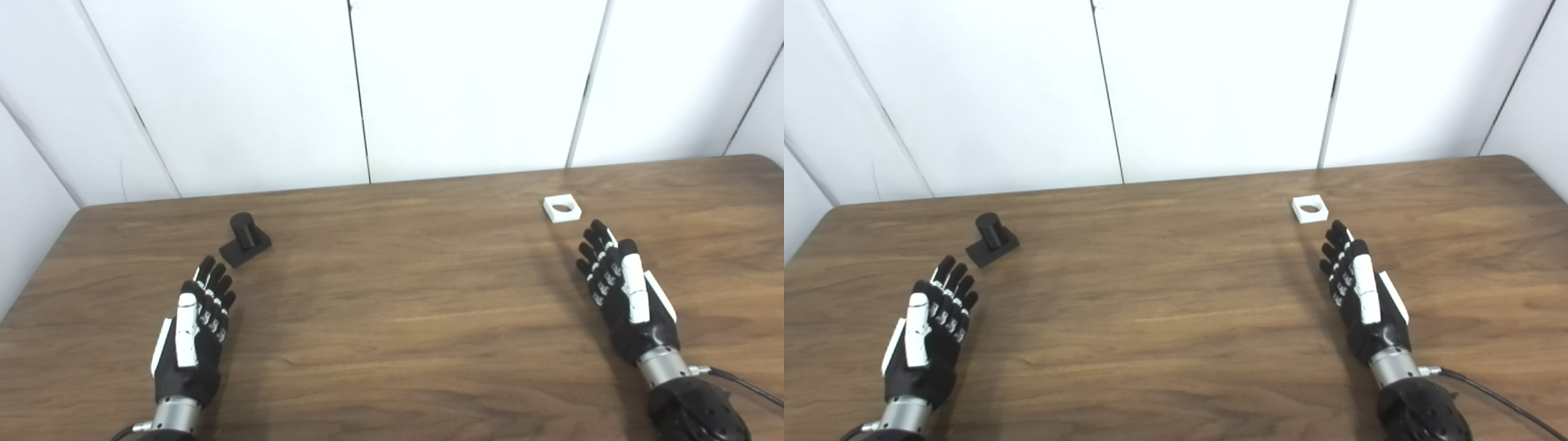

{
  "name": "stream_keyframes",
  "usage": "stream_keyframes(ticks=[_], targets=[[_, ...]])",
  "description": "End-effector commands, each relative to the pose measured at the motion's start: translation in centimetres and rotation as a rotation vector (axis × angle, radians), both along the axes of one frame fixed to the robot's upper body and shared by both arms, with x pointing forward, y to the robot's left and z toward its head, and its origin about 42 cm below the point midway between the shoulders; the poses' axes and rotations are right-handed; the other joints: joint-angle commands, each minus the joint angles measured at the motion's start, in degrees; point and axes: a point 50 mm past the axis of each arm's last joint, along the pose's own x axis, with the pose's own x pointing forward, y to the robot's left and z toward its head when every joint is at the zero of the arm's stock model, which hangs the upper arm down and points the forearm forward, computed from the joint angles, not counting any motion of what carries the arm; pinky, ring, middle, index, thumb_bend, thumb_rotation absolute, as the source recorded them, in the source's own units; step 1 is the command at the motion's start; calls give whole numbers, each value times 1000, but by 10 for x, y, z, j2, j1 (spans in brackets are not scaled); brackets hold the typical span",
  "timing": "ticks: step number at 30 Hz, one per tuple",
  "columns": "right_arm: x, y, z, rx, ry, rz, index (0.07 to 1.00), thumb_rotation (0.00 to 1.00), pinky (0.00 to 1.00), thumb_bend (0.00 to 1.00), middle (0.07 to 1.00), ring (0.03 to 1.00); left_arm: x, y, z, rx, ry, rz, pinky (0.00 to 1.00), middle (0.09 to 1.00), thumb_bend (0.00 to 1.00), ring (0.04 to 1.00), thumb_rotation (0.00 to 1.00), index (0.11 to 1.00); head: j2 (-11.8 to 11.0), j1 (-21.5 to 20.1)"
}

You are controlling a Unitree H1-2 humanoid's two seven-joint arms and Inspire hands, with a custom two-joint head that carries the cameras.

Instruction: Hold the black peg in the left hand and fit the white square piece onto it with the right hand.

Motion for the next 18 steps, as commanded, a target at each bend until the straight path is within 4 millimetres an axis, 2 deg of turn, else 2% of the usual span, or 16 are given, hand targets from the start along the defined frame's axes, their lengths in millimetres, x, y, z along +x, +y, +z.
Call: stream_keyframes(ticks=[1, 18], targets=[[4, 4, 11, 9, -51, 14, 999, 1000, 1000, 592, 1000, 1000, 5, 4, 17, 28, -71, -7, 1000, 1000, 472, 1000, 1000, 1000, 1, 1], [4, 5, 10, 3, -50, 12, 997, 1000, 1000, 596, 1000, 1000, 4, 5, 18, 26, -72, -9, 1000, 1000, 471, 1000, 1000, 1000, 2, 1]])
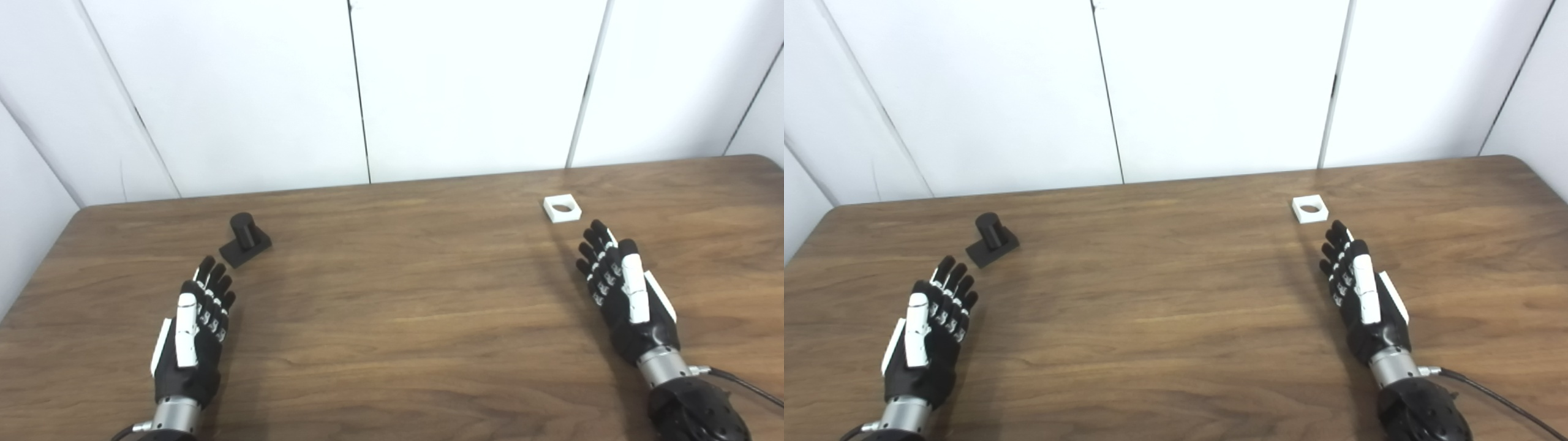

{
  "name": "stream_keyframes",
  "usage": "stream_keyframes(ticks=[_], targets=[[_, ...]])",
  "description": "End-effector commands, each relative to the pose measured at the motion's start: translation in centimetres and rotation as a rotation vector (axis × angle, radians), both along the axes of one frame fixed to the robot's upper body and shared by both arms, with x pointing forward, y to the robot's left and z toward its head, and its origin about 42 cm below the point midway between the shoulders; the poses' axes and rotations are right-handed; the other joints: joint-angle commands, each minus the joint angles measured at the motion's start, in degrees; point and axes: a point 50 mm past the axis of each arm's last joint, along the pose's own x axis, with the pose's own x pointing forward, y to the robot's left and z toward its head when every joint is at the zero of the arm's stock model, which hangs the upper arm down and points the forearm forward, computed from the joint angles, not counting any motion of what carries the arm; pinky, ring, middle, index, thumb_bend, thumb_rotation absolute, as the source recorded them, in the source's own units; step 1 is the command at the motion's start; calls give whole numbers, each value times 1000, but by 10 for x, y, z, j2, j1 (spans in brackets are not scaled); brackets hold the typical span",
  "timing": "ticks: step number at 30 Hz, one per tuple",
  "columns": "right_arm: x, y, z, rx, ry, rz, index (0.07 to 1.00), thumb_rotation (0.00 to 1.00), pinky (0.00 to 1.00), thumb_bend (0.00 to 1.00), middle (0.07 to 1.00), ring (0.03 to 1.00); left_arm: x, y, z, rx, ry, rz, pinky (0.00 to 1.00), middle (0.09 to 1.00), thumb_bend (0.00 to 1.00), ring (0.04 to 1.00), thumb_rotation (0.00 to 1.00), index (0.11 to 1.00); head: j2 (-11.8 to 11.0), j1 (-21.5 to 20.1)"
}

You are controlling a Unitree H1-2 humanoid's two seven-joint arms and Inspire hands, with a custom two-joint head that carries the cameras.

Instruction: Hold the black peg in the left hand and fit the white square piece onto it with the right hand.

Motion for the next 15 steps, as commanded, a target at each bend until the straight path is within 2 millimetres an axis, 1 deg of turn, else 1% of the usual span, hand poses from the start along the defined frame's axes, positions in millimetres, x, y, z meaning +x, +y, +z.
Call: stream_keyframes(ticks=[1, 7, 8, 9, 11, 13, 14, 15], targets=[[4, 5, 10, 6, -49, 11, 996, 1000, 1000, 596, 1000, 1000, 4, 5, 17, 28, -73, -9, 1000, 1000, 469, 1000, 1000, 1000, 1, 1], [4, 4, 9, 6, -47, 20, 1000, 1000, 1000, 596, 1000, 1000, 4, 5, 20, 38, -75, -2, 1000, 1000, 476, 1000, 999, 1000, 0, 5], [4, 4, 9, 7, -45, 21, 1000, 1000, 1000, 597, 1000, 1000, 4, 5, 22, 47, -78, 3, 1000, 999, 474, 1000, 981, 1000, 0, 6], [5, 4, 9, 6, -44, 21, 1000, 1000, 1000, 596, 1000, 1000, 5, 6, 25, 77, -82, 6, 1000, 997, 476, 1000, 960, 1000, 0, 7], [5, 4, 8, 1, -43, 22, 1000, 1000, 1000, 597, 1000, 1000, 5, 7, 32, 158, -88, 23, 1000, 992, 471, 990, 954, 1000, -1, 10], [6, 4, 7, 7, -41, 20, 1000, 1000, 1000, 599, 1000, 1000, 8, 10, 41, 250, -94, 39, 996, 980, 510, 977, 879, 998, -1, 12], [6, 5, 7, 9, -40, 19, 998, 1000, 1000, 601, 1000, 1000, 8, 11, 43, 278, -96, 43, 999, 973, 565, 978, 799, 998, -1, 12], [6, 5, 7, 10, -39, 20, 997, 1000, 1000, 601, 1000, 1000, 11, 13, 48, 324, -99, 57, 989, 974, 568, 977, 758, 997, -2, 13]])
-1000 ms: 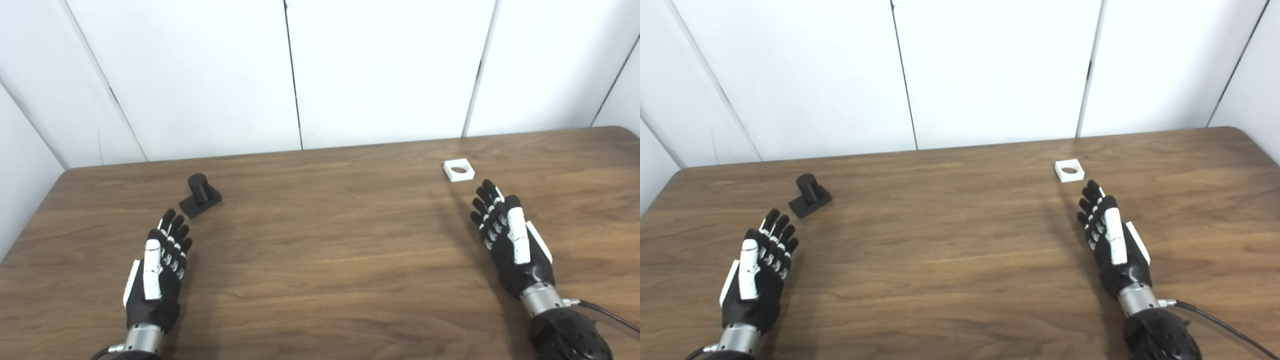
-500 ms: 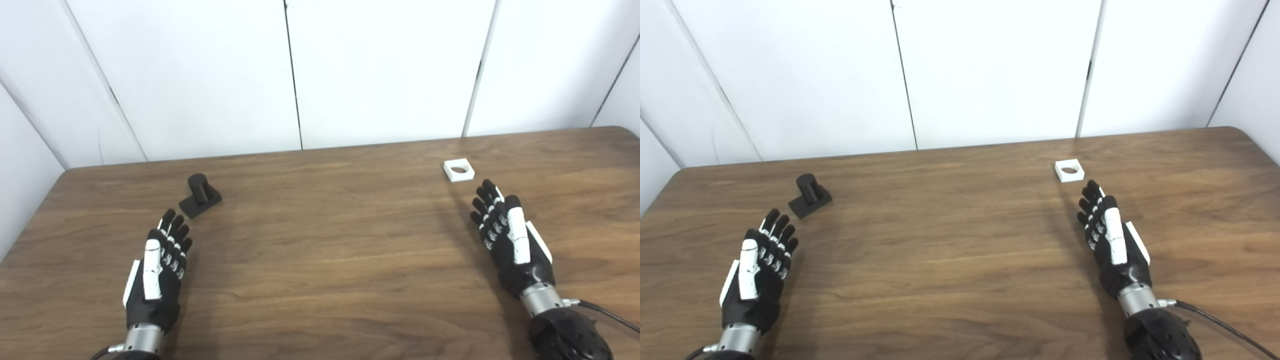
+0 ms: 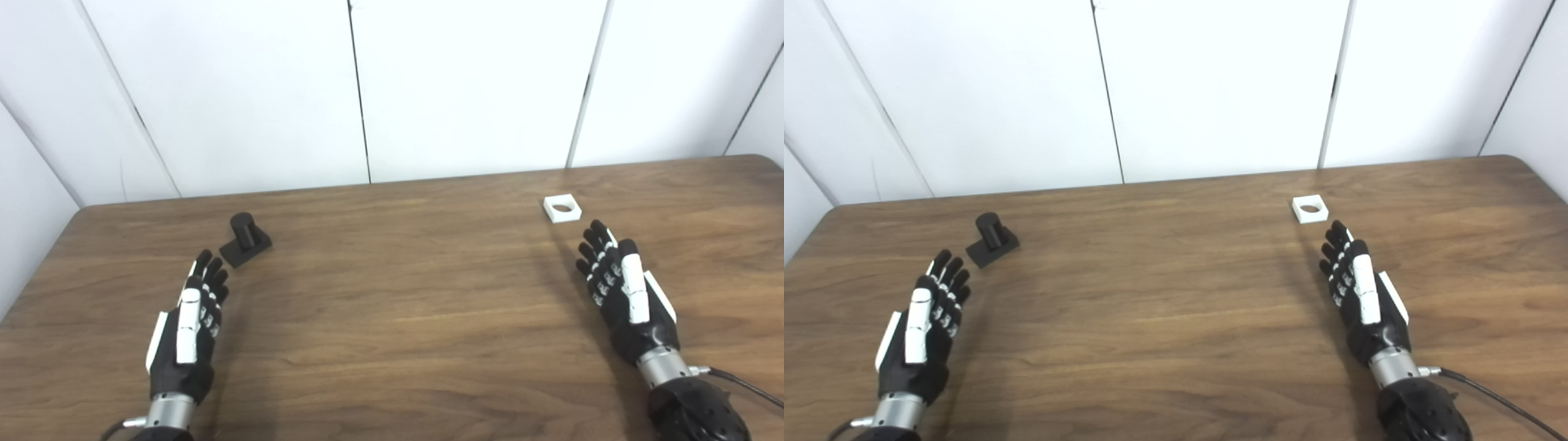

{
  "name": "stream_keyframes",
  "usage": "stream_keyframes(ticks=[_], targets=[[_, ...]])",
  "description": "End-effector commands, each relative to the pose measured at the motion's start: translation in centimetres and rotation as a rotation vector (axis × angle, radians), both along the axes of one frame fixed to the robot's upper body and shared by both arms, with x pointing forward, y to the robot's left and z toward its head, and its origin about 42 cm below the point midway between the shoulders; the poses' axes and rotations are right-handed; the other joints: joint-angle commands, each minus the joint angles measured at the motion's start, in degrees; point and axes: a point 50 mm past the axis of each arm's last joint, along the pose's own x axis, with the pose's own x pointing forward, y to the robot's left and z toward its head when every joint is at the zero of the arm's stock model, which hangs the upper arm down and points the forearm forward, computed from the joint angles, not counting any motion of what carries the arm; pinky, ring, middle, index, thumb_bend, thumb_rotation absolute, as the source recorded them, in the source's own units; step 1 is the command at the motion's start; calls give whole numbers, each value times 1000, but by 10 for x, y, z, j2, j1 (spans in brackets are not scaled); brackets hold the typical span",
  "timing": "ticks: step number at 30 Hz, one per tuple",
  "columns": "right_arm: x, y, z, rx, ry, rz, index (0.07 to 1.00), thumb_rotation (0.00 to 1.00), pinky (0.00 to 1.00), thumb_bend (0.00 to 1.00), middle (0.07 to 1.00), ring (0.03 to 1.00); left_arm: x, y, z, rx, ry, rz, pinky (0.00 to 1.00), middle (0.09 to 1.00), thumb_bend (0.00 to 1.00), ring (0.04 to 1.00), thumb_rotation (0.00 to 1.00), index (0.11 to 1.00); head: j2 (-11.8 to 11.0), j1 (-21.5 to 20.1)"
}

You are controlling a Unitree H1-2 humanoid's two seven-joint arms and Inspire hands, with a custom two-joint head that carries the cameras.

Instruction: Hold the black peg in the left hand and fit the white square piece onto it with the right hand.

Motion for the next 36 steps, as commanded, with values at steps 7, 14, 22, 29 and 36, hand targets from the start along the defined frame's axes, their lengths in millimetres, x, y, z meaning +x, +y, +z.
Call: stream_keyframes(ticks=[7, 14, 22, 29, 36], targets=[[7, 7, 4, 0, -34, 25, 996, 1000, 1000, 612, 1000, 1000, 20, 15, 50, 327, -100, 110, 999, 993, 569, 998, 670, 978, -2, 2], [8, 10, 4, 5, -35, 35, 993, 1000, 1000, 602, 1000, 1000, 31, 24, 64, 405, -105, 136, 963, 1000, 583, 1000, 525, 991, -5, 3], [7, 15, 3, 13, -25, 29, 983, 1000, 1000, 618, 1000, 1000, 55, 39, 68, 703, -45, 248, 978, 993, 770, 1000, 494, 941, -9, 1], [5, 16, 1, 12, -22, 22, 973, 1000, 1000, 626, 1000, 1000, 76, 49, 69, 928, -34, 317, 999, 989, 827, 1000, 463, 876, -12, 1], [2, 17, -1, 9, -22, 16, 970, 1000, 1000, 621, 1000, 1000, 98, 59, 62, 1083, -27, 332, 1000, 996, 857, 1000, 499, 825, -14, -1]])
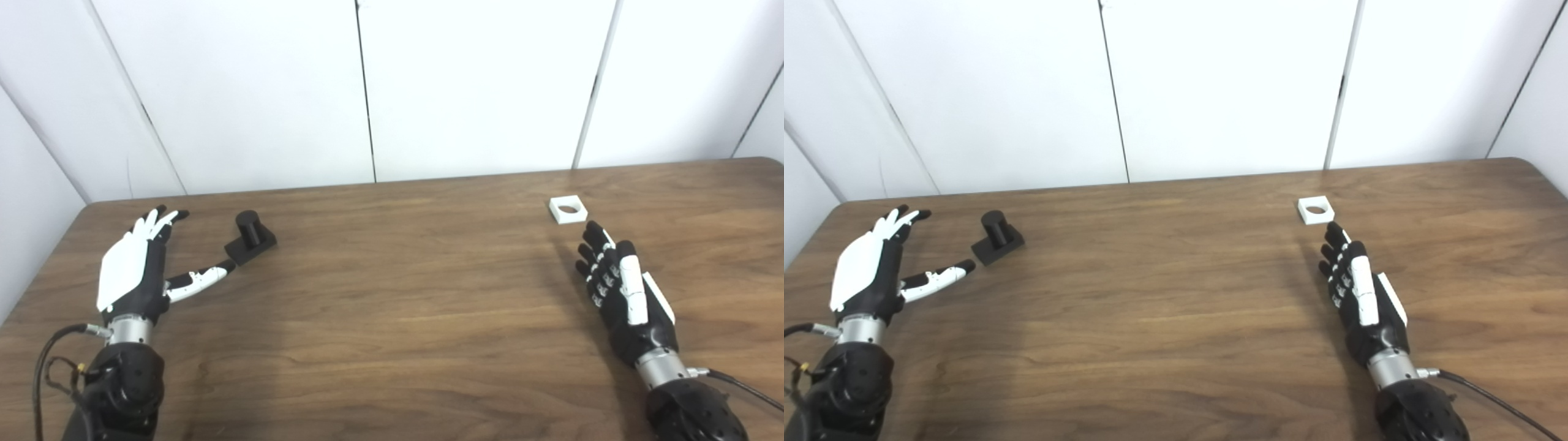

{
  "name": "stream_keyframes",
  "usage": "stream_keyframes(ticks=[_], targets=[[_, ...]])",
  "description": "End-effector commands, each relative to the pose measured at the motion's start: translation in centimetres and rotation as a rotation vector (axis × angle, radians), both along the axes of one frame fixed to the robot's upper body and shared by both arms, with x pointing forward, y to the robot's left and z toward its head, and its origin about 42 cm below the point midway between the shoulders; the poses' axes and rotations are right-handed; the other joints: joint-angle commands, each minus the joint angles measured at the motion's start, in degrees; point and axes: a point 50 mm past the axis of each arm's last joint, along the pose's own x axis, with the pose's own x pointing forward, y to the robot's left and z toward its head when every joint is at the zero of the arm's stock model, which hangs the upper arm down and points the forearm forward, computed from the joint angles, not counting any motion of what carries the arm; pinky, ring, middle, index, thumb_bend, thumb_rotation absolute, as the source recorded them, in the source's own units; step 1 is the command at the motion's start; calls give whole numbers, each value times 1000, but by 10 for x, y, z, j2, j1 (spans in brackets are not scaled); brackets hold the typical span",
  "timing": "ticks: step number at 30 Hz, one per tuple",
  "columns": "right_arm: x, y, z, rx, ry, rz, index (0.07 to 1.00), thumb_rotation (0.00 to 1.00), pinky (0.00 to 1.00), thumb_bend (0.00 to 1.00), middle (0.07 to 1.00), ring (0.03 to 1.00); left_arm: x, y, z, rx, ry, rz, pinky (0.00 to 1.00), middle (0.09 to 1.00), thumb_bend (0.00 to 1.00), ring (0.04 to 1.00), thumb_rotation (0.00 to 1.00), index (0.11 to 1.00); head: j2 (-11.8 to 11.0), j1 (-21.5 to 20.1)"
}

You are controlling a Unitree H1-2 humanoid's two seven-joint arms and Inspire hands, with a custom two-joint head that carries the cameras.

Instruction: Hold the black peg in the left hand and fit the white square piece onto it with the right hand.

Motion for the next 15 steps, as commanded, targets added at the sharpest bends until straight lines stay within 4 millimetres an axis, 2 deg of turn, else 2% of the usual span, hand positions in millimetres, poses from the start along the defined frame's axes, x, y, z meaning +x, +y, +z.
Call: stream_keyframes(ticks=[1, 9, 15], targets=[[-1, 7, 0, 21, -24, 3, 969, 1000, 1000, 618, 999, 1000, 18, 5, 28, 70, -100, -8, 1000, 999, 858, 1000, 486, 812, 0, 1], [-3, 7, -3, 21, -18, -2, 971, 1000, 1000, 626, 996, 1000, 42, 6, 26, 119, -70, 1, 1000, 996, 847, 1000, 442, 780, 0, -2], [-4, 7, -4, 19, -19, -9, 972, 1000, 1000, 628, 996, 1000, 59, 5, 22, 132, -22, 10, 1000, 989, 844, 1000, 456, 770, -1, -4]])
